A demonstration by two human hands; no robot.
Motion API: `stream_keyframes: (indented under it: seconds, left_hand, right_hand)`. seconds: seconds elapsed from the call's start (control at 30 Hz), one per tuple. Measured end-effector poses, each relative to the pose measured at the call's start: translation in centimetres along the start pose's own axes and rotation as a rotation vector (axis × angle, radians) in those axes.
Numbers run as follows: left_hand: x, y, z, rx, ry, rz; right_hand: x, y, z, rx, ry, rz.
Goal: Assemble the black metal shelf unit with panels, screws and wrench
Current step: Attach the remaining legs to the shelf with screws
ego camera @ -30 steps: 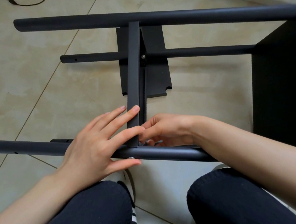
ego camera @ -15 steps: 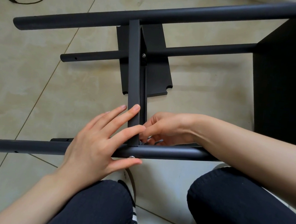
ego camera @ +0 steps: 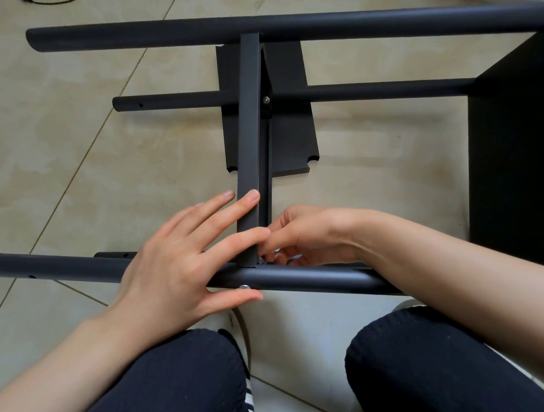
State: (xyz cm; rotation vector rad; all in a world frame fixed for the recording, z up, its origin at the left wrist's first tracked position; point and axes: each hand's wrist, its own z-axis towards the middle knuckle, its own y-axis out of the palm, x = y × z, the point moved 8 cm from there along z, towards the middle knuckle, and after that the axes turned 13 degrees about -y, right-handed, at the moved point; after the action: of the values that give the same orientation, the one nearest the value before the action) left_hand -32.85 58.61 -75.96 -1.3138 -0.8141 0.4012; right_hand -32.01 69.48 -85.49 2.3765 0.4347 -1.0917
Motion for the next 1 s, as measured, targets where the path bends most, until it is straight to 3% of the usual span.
stream_keyframes:
  seconds: [0.27,1.0]
  left_hand:
    - [-0.2,0.0,0.0,0.007,0.000,-0.032]
    - [0.1,-0.7,0.0,-0.056,-0.069,-0.172]
  right_hand:
    - [0.0,0.1,0.2,-0.006,-0.008,0.079]
    - [-1.0,0.0,-0.7,0.103,-0.057,-0.139]
